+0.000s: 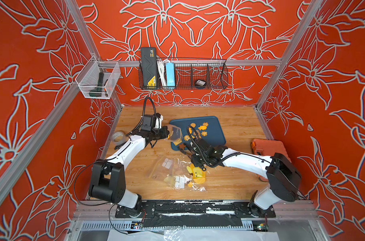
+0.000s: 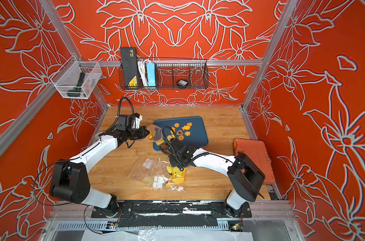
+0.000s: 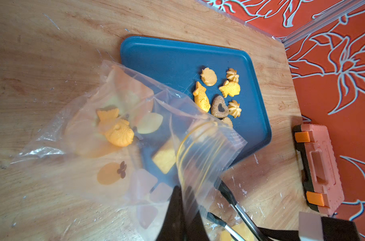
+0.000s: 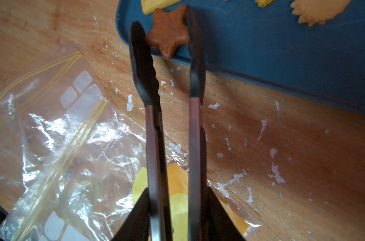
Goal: Put the cookies into a resealable bag to prevent moisture
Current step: Pick up the cookie from the tray, then place the cookie in the ziploc bag.
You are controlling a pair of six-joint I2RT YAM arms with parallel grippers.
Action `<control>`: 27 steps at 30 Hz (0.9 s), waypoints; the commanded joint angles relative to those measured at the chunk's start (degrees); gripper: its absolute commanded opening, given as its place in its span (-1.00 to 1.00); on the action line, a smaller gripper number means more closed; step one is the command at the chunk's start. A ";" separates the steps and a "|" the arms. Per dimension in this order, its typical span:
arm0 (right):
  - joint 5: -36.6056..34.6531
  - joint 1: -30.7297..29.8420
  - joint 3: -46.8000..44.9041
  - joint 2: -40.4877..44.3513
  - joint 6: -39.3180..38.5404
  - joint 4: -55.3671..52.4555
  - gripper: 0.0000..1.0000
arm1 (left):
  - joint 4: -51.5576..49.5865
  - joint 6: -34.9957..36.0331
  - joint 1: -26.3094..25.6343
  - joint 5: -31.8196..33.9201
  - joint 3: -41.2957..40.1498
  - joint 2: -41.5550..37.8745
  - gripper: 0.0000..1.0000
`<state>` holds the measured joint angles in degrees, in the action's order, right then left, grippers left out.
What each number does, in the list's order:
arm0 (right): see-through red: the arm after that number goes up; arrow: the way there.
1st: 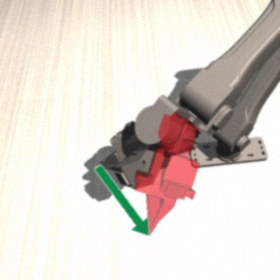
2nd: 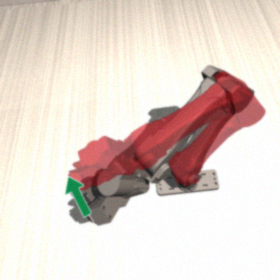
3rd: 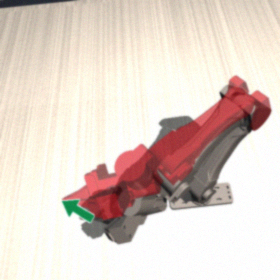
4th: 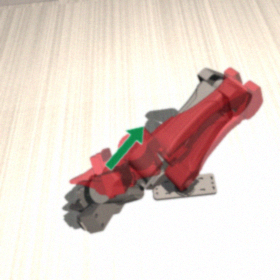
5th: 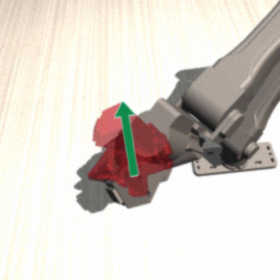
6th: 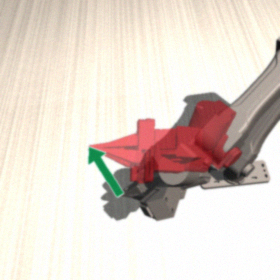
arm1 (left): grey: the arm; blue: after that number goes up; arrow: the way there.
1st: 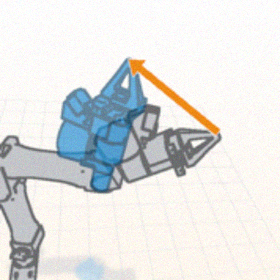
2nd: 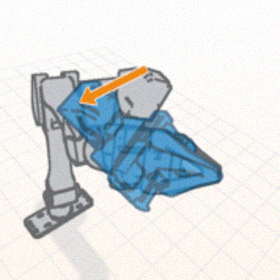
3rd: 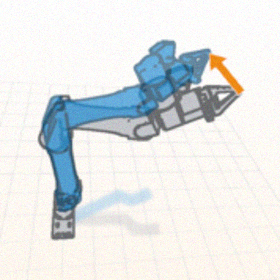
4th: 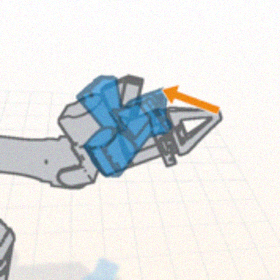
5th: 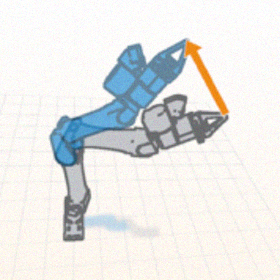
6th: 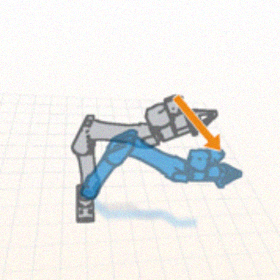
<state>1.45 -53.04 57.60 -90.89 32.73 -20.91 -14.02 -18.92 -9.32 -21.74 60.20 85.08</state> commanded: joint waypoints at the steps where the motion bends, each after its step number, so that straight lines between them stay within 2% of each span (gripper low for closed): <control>1: -2.76 0.04 0.30 4.07 0.70 -0.52 -0.24 | 0.66 0.65 0.47 -0.94 -0.27 -0.79 -1.00; 10: -11.97 0.04 -4.95 18.50 -1.23 -4.00 -0.30 | 0.42 0.78 0.45 -3.12 0.09 0.71 -1.00; 14: -11.24 0.04 -4.51 22.59 -4.78 -4.21 -0.30 | 0.40 0.83 0.45 -3.81 0.13 1.22 -1.00; 21: -2.15 0.04 2.87 15.80 -10.49 -3.60 -0.34 | 0.66 0.99 0.45 -5.16 0.09 1.32 -1.00; 27: -4.33 0.12 8.94 8.02 -10.90 -3.52 -0.37 | 0.83 1.16 0.45 -5.68 -0.09 1.14 -1.00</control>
<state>-2.07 -53.04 63.37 -81.32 22.96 -25.26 -14.02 -18.87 -9.32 -26.02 60.20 85.80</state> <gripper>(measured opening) 0.322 0.047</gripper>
